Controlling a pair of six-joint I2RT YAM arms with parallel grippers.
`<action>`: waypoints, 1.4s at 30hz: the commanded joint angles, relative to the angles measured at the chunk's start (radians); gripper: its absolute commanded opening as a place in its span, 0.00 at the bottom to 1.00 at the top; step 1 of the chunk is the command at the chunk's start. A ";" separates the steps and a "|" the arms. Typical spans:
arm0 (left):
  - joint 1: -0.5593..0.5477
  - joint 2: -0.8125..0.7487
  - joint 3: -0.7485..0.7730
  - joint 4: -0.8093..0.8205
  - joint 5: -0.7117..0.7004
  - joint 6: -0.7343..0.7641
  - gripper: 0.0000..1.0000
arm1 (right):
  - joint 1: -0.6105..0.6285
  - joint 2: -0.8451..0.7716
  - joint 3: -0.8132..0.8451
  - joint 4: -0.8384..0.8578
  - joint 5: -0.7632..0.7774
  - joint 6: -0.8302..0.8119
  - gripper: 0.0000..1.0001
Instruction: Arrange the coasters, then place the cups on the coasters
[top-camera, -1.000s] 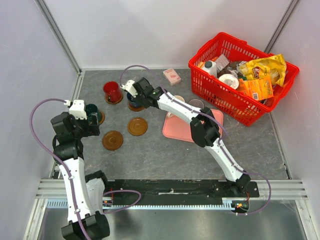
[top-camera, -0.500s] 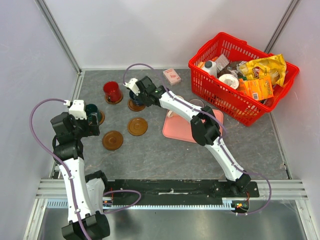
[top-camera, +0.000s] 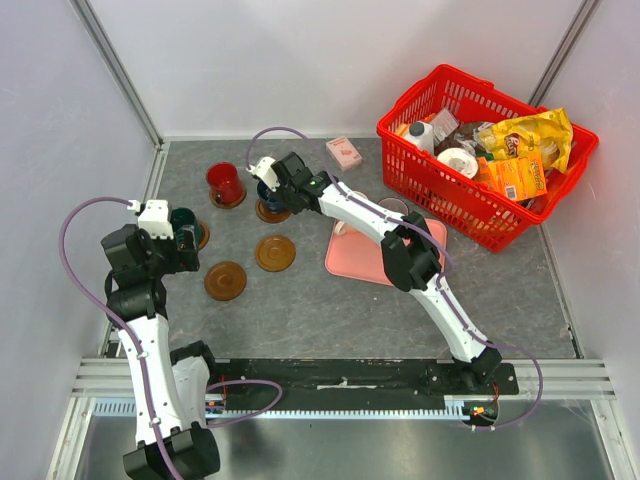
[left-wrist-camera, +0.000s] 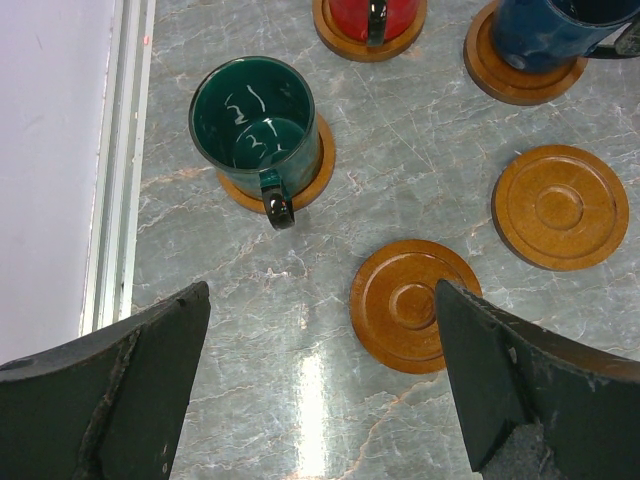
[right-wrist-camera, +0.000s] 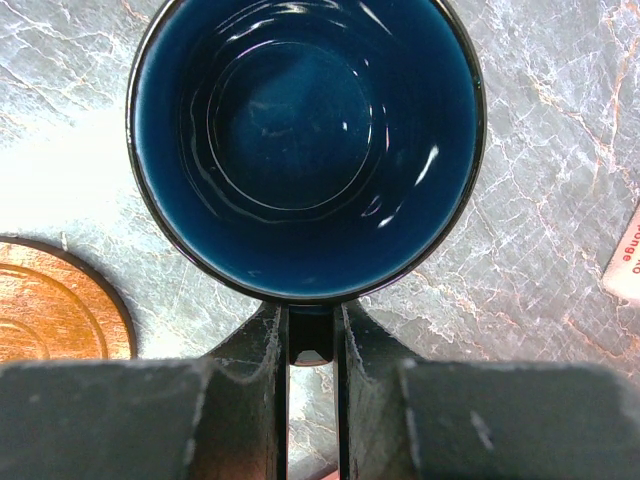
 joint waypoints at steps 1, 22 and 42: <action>0.005 -0.001 -0.001 0.043 0.031 0.015 0.99 | 0.005 -0.020 0.013 0.059 -0.024 0.005 0.02; 0.008 -0.003 -0.001 0.043 0.029 0.015 0.99 | 0.010 -0.056 0.013 0.040 0.034 -0.033 0.70; -0.004 -0.004 0.078 -0.043 0.282 0.050 0.99 | -0.076 -0.848 -0.829 0.039 0.195 -0.094 0.98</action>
